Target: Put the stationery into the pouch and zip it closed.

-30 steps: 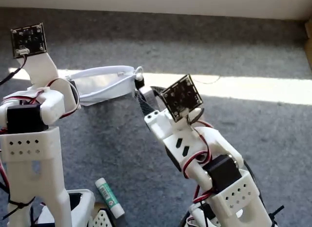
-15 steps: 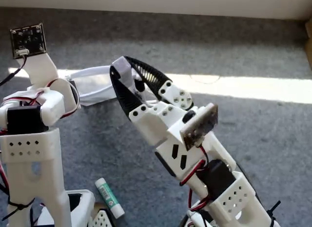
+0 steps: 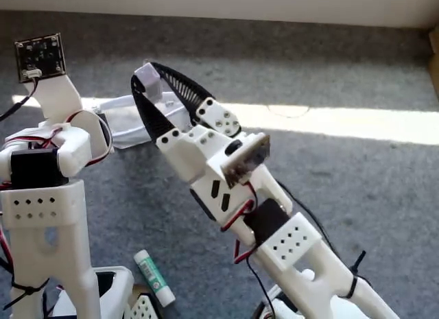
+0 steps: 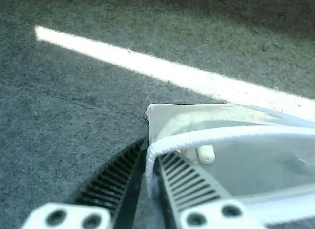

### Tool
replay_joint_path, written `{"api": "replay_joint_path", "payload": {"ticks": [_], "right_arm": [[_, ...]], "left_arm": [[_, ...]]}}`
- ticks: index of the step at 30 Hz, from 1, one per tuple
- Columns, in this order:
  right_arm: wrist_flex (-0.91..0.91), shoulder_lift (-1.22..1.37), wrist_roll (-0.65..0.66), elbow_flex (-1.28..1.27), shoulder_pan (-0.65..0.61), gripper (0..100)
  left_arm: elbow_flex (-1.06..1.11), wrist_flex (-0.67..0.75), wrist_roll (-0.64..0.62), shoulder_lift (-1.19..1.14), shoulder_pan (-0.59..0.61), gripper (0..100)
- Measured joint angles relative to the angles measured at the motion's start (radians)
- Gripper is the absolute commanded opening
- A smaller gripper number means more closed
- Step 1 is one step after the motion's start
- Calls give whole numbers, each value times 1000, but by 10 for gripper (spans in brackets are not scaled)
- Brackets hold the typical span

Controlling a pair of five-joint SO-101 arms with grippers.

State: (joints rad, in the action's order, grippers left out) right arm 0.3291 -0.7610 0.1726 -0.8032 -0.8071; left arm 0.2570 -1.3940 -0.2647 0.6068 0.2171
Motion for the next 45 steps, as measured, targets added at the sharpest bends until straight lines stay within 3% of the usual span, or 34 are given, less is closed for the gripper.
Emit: {"api": "replay_joint_path", "payload": {"ticks": [23,36,40,45], "right_arm": [[77,267,-2,-69,31,5],[77,250,-2,-71,43,8],[71,250,-2,-71,43,80],[-64,212,-2,-68,43,132]], "left_arm": [[0,5,0,0,0,7],[0,6,0,0,0,7],[0,6,0,0,0,7],[0,6,0,0,-2,7]]}}
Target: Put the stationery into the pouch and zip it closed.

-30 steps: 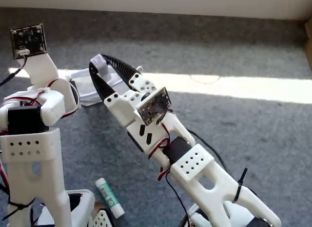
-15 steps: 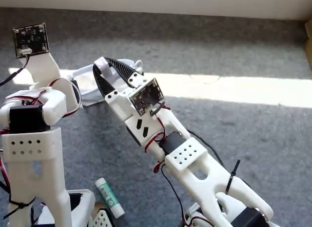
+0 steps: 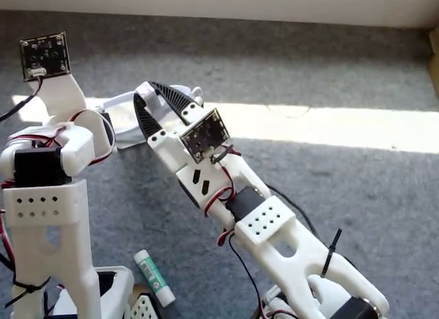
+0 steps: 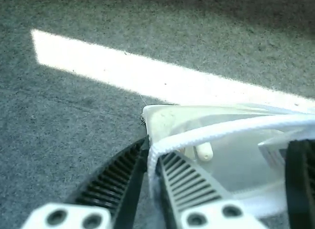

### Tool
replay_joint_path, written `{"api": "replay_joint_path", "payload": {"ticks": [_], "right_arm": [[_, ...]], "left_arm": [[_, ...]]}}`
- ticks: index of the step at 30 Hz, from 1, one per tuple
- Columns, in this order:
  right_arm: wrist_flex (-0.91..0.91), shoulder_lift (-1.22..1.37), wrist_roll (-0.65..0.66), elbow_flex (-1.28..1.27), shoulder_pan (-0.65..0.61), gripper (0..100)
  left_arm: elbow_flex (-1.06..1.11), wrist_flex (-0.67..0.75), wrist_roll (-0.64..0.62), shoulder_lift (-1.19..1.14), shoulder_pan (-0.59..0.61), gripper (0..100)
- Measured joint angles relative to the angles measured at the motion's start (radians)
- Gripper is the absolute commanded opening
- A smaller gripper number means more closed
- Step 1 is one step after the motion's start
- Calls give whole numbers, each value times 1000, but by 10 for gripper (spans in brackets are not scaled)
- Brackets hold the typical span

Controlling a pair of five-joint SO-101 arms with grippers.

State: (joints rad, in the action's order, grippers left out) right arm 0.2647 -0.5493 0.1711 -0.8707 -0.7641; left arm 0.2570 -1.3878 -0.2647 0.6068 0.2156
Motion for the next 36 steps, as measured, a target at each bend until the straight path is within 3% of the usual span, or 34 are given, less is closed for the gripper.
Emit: {"api": "replay_joint_path", "payload": {"ticks": [10,20,25,31,36], "right_arm": [[-164,-97,2,6,0,131],[-632,-229,0,221,5,131],[-888,-279,-3,269,5,131],[-1100,-336,-170,270,5,131],[-1138,-341,-267,196,-57,131]], "left_arm": [[2,0,0,0,0,7],[2,0,0,0,6,7],[3,28,-2,0,71,7],[5,58,-5,-5,135,7],[5,68,-6,-12,175,6]]}}
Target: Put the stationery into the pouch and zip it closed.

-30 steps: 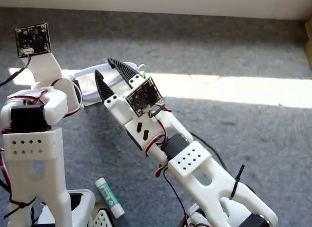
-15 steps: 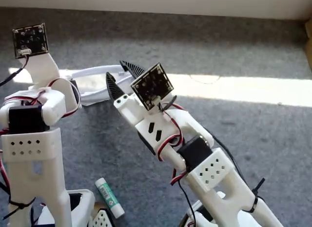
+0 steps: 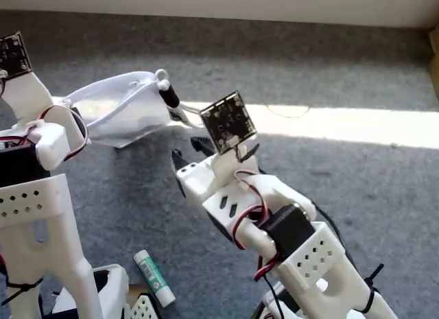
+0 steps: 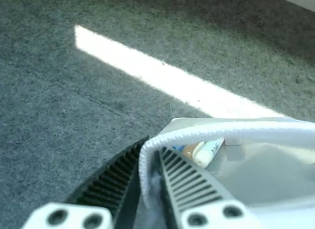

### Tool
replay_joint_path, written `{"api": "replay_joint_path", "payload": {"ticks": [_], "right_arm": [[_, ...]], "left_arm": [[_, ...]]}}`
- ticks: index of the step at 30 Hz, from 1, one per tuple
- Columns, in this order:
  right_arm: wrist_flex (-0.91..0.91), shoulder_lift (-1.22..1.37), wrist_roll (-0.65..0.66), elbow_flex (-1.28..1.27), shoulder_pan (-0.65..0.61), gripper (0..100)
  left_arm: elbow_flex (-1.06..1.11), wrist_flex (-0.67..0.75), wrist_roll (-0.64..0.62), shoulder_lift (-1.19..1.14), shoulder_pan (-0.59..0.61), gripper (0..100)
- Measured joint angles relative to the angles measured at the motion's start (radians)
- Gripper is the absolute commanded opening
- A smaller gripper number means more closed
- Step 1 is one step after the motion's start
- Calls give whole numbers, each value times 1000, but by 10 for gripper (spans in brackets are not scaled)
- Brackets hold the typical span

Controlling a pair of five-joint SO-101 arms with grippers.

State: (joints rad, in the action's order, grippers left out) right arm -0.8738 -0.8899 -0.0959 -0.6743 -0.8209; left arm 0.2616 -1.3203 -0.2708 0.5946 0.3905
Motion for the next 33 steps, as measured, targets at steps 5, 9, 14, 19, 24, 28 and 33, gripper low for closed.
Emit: {"api": "replay_joint_path", "payload": {"ticks": [5,9,14,19,24,28,33], "right_arm": [[0,2,-14,-152,-133,131],[40,2,-69,-269,-221,131],[157,2,-117,-393,-307,131],[230,2,-123,-439,-342,132],[247,94,-233,-439,-397,134],[247,258,-325,-419,-431,134],[247,387,-427,-373,-491,134]], "left_arm": [[0,5,0,-2,17,6],[0,5,0,-2,17,6],[0,5,0,-2,17,6],[0,5,0,-2,17,6],[2,5,0,-2,18,6],[2,5,0,-2,18,6],[2,5,0,-2,18,6]]}}
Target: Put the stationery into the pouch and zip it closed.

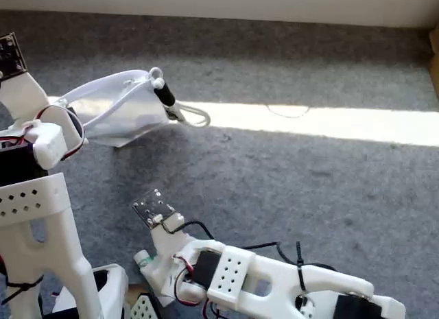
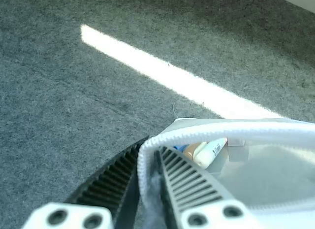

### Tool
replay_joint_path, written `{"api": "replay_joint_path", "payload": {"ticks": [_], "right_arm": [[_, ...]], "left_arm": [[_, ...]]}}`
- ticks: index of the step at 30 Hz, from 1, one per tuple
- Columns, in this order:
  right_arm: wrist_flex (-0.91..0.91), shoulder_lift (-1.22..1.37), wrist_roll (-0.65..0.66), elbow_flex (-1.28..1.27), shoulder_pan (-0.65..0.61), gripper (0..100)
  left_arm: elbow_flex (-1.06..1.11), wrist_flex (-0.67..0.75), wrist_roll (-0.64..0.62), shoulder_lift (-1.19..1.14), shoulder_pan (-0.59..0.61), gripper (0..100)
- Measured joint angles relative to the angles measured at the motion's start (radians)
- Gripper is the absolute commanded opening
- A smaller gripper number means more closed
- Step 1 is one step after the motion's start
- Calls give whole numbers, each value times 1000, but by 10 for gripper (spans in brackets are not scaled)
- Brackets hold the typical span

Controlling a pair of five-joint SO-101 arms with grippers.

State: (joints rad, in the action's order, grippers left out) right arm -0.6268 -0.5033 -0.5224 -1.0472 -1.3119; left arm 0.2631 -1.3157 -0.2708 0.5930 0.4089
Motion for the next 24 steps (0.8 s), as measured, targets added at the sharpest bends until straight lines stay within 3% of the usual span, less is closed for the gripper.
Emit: {"api": "replay_joint_path", "payload": {"ticks": [24], "right_arm": [[101,23,5,25,-31,134]], "left_arm": [[0,0,0,0,0,6]]}}
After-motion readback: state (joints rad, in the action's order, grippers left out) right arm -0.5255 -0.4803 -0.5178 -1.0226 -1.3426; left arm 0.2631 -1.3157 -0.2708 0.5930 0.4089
